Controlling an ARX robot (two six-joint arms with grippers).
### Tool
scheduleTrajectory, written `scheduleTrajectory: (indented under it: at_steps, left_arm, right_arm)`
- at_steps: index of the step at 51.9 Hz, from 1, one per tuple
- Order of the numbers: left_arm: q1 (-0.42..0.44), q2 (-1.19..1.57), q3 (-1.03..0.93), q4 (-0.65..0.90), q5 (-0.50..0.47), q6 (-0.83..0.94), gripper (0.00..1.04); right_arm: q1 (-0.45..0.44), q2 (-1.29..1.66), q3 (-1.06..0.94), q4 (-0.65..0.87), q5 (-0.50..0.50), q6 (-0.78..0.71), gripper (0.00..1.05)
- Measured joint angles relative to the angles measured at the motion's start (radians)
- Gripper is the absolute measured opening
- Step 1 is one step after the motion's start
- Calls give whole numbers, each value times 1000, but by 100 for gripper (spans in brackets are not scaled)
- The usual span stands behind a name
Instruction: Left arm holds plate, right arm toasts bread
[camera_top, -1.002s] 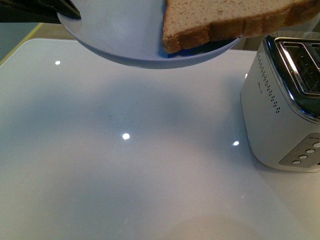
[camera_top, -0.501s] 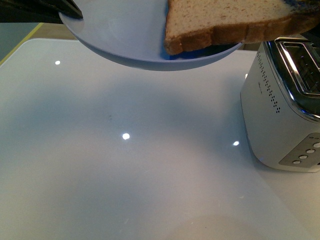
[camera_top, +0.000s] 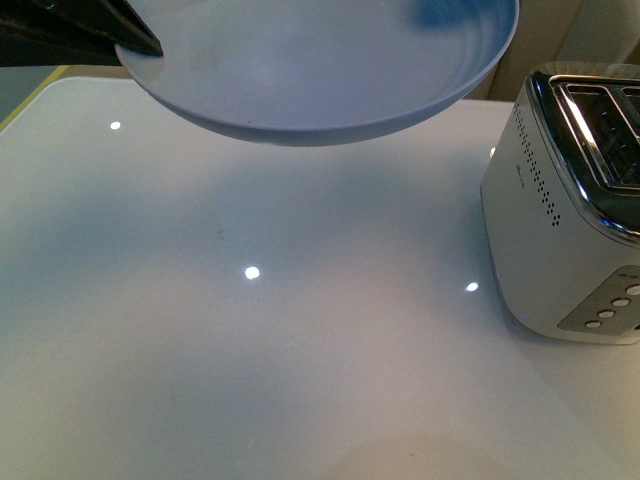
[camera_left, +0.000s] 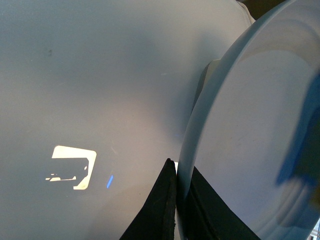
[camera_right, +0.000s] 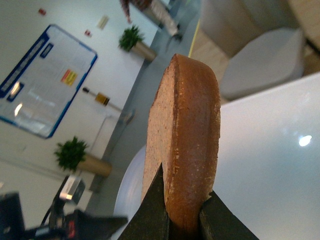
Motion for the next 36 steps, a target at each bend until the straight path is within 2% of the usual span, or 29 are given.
scheduleTrajectory:
  at_steps: [7,9,20,32,36]
  left_arm:
    - [4,-2,-8,0,0,0,3]
    - [5,-2,-9,0,0,0,3]
    - [6,-7,-16,0,0,0,3]
    - [12,-8,-16,0,2,5,3]
    - [16,-8,-16,0,3,5,3]
  right_arm:
    - [-53,-3,63,-87,113,-134,3]
    - [-68,12,80,-121,179,-227,3]
    - [-64,176,93,-77,344,-554,3]
    - [-40,300,93,-51,477,-745,3]
    - [-38,304,93,-51,488,-773,3]
